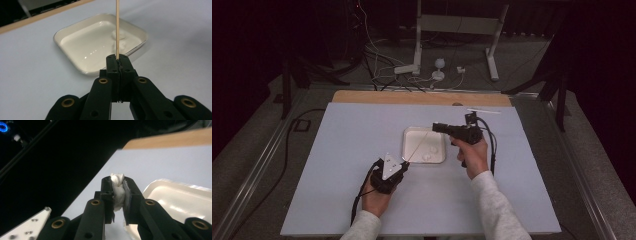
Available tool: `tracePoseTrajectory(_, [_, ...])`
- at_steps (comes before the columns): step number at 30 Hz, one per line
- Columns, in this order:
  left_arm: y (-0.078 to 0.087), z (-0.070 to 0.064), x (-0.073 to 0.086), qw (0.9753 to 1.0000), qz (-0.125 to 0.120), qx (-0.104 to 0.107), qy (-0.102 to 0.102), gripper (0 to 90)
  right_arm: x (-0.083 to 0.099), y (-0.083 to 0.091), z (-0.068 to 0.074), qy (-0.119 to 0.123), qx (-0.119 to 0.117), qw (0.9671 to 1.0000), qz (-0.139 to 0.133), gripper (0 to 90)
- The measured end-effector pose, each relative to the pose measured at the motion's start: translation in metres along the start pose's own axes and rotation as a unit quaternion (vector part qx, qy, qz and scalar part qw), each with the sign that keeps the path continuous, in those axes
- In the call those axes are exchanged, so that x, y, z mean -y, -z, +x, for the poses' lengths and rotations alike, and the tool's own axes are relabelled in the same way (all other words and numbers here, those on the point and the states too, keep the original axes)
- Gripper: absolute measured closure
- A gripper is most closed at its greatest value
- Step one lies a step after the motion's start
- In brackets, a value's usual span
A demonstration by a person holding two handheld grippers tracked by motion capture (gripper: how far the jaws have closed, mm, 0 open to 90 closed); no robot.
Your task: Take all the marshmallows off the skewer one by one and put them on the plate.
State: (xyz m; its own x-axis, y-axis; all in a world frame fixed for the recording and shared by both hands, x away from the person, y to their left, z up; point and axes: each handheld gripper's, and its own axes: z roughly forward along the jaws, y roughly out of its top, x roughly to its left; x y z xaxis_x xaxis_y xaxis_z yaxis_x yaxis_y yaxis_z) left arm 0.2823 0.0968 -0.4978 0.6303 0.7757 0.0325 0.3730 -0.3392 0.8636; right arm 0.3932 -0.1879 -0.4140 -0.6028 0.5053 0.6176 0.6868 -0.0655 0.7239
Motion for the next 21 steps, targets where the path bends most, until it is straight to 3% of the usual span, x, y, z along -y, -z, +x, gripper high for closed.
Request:
tracePoseTrajectory(3, [0.001,0.004,-0.001,0.9998,-0.011,0.0,0.017,90.0,-0.004,0.007,0.002,0.029,0.023,0.9992,0.015,80.6])
tracePoseTrajectory(9, [0.003,0.005,-0.003,0.9992,-0.016,0.005,0.035,90.0,0.002,0.003,-0.001,0.045,0.05,0.9972,0.033,79.9])
tracePoseTrajectory(13, [0.003,0.007,-0.003,0.9989,-0.016,0.003,0.045,90.0,0.011,-0.005,-0.003,0.067,0.084,0.9928,0.052,79.0])
tracePoseTrajectory(18, [0.005,0.01,-0.005,0.998,-0.024,0.004,0.059,90.0,0.023,-0.013,-0.008,0.077,0.111,0.9883,0.071,78.3])
tracePoseTrajectory(21, [0.007,0.012,-0.007,0.9972,-0.025,0.006,0.07,90.0,0.031,-0.017,-0.01,0.091,0.128,0.9839,0.086,77.8])
